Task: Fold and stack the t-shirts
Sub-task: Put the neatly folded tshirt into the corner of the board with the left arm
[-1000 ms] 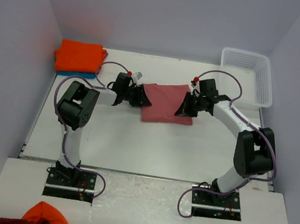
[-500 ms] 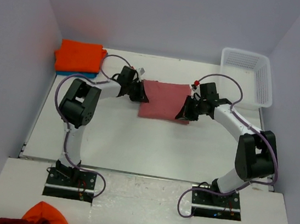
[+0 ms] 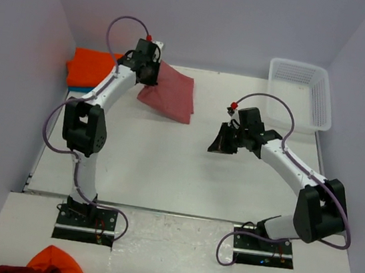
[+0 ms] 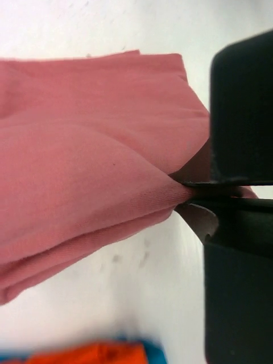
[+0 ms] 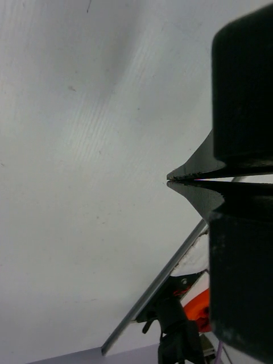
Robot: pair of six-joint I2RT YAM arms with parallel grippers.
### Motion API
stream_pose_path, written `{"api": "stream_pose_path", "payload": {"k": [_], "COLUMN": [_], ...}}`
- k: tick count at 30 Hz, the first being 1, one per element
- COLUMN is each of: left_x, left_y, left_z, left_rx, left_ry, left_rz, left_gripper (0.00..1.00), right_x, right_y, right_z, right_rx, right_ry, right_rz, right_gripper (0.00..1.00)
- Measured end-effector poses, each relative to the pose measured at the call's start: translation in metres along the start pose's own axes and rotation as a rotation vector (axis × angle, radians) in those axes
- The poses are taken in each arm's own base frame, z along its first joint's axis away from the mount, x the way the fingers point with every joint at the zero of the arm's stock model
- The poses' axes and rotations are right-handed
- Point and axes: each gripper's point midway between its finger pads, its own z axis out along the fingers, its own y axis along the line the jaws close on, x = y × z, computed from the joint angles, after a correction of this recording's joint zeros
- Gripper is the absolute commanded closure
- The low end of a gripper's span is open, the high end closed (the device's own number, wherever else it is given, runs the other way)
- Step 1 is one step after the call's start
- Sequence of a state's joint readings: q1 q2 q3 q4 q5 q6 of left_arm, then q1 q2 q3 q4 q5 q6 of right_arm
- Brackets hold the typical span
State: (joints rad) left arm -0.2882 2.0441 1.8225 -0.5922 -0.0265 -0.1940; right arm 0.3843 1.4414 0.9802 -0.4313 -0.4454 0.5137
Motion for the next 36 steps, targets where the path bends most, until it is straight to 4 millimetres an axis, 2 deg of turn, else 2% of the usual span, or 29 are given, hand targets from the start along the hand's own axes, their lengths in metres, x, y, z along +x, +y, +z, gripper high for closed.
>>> {"api": "stream_pose_path", "payload": {"k": [4,7,11,16,19,27,36], "left_x": [-0.045,-0.062,-0.065,-0.064,-0.064,-0.078,-0.101], "left_y": [0.043,0.07,0.089,0.096,0.099,0.118,0.175], "left_z": [-0.018,-0.021,-0.01,0.016,0.024,0.023,0.008], "left_rx": [-0.099,-0.152,-0.187,-0.193,-0.193,-0.18,-0.162], "left_ry": [-0.074,-0.103,-0.087,-0.055,-0.043,-0.082,-0.171], "left_rz": [0.039,0.066,0.12,0.18,0.22,0.273,0.242], "left_gripper": [1.0,1.0,1.0,1.0,1.0,1.0,1.0], "right_x": [0.019,0.026,0.031,0.035,0.042,0.06,0.065], "right_y": [0.008,0.007,0.006,0.006,0.0,-0.018,-0.021], "right_z": [0.002,0.004,0.006,0.01,0.016,0.039,0.044], "right_rx": [-0.01,-0.006,-0.003,-0.003,0.009,0.049,0.06], "right_ry": [0.03,0.047,0.06,0.075,0.098,0.179,0.197], "right_rz": [-0.032,-0.033,-0.036,-0.039,-0.03,-0.005,-0.001], "right_gripper": [1.0,1.0,1.0,1.0,1.0,1.0,1.0]}}
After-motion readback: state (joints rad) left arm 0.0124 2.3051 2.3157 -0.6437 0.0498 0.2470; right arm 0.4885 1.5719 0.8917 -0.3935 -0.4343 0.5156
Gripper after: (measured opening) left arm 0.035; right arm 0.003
